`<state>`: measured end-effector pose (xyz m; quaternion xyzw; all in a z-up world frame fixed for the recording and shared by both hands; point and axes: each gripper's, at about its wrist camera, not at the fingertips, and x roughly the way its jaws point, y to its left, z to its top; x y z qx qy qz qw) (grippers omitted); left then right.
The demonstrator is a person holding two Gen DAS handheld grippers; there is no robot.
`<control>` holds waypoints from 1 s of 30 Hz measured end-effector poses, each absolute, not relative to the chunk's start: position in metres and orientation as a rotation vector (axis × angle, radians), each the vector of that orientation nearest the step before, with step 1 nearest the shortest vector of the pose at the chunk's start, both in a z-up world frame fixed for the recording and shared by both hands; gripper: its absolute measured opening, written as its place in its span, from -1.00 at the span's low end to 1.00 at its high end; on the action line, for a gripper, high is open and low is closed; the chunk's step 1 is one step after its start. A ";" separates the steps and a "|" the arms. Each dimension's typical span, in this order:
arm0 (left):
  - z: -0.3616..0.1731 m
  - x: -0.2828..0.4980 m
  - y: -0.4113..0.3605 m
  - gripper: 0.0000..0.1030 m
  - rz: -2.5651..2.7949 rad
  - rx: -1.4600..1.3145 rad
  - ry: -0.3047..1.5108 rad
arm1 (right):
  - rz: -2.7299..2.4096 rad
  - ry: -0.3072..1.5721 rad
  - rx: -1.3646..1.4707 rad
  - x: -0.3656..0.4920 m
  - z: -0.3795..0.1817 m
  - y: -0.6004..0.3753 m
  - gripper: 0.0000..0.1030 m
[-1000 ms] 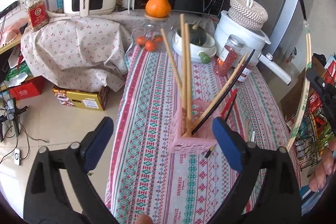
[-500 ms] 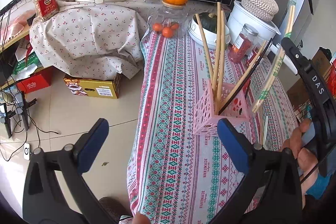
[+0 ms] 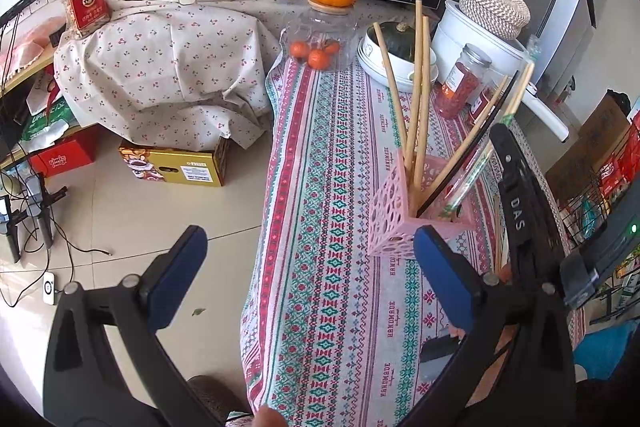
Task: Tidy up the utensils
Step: 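Carry the packaged chopsticks in the right tool and drop them into the basket, then lower the right tool onto the white plastic spoon and close on it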
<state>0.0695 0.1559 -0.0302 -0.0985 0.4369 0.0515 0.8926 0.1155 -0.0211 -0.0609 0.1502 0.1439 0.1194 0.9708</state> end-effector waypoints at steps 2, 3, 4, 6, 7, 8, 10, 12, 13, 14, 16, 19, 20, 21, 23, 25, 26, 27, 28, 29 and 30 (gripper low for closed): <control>-0.032 0.070 0.155 0.99 0.112 -0.203 0.916 | 0.258 0.308 0.324 0.109 -0.064 -0.025 -0.87; -0.033 0.070 0.155 0.99 0.113 -0.204 0.920 | 0.267 0.316 0.332 0.107 -0.063 -0.028 -0.85; -0.034 0.070 0.154 0.99 0.111 -0.207 0.923 | 0.276 0.324 0.338 0.105 -0.061 -0.030 -0.84; -0.035 0.070 0.152 0.99 0.101 -0.212 0.929 | 0.294 0.336 0.348 0.103 -0.054 -0.035 -0.63; -0.035 0.070 0.151 0.99 0.096 -0.215 0.934 | 0.300 0.340 0.351 0.103 -0.050 -0.039 -0.53; -0.036 0.070 0.150 0.99 0.096 -0.220 0.937 | 0.306 0.345 0.352 0.103 -0.045 -0.043 -0.38; -0.037 0.070 0.149 0.99 0.091 -0.233 0.944 | 0.310 0.360 0.350 0.105 -0.034 -0.052 -0.28; -0.038 0.069 0.146 0.99 0.084 -0.240 0.956 | 0.306 0.399 0.337 0.110 -0.023 -0.062 -0.16; -0.039 0.069 0.144 0.99 0.079 -0.241 0.959 | 0.301 0.424 0.329 0.114 -0.018 -0.068 -0.14; -0.039 0.069 0.142 0.99 0.073 -0.240 0.961 | 0.292 0.452 0.317 0.118 -0.013 -0.074 -0.12; -0.039 0.068 0.137 0.99 0.057 -0.231 0.967 | 0.273 0.511 0.290 0.126 -0.003 -0.087 -0.08; -0.040 0.068 0.127 0.99 0.035 -0.211 0.979 | 0.251 0.612 0.239 0.136 0.004 -0.106 0.01; -0.041 0.068 0.124 0.99 0.027 -0.208 0.984 | 0.242 0.642 0.228 0.138 0.003 -0.113 0.03; -0.042 0.068 0.122 0.99 0.019 -0.206 0.990 | 0.234 0.673 0.214 0.139 0.003 -0.120 0.05; -0.045 0.068 0.117 0.99 0.007 -0.201 1.004 | 0.220 0.727 0.189 0.141 -0.002 -0.132 0.06; -0.048 0.069 0.111 0.99 -0.003 -0.195 1.017 | 0.203 0.778 0.168 0.142 -0.009 -0.143 0.09; -0.050 0.069 0.109 0.99 -0.008 -0.192 1.025 | 0.193 0.802 0.158 0.143 -0.014 -0.148 0.09; -0.052 0.069 0.106 0.99 -0.014 -0.190 1.032 | 0.182 0.829 0.148 0.144 -0.019 -0.152 0.11; -0.054 0.069 0.104 0.99 -0.019 -0.187 1.040 | 0.170 0.860 0.138 0.145 -0.025 -0.156 0.11; -0.056 0.069 0.101 0.99 -0.024 -0.183 1.048 | 0.158 0.895 0.130 0.148 -0.032 -0.160 0.12; -0.059 0.069 0.099 0.99 -0.033 -0.182 1.059 | 0.146 0.932 0.128 0.150 -0.040 -0.164 0.12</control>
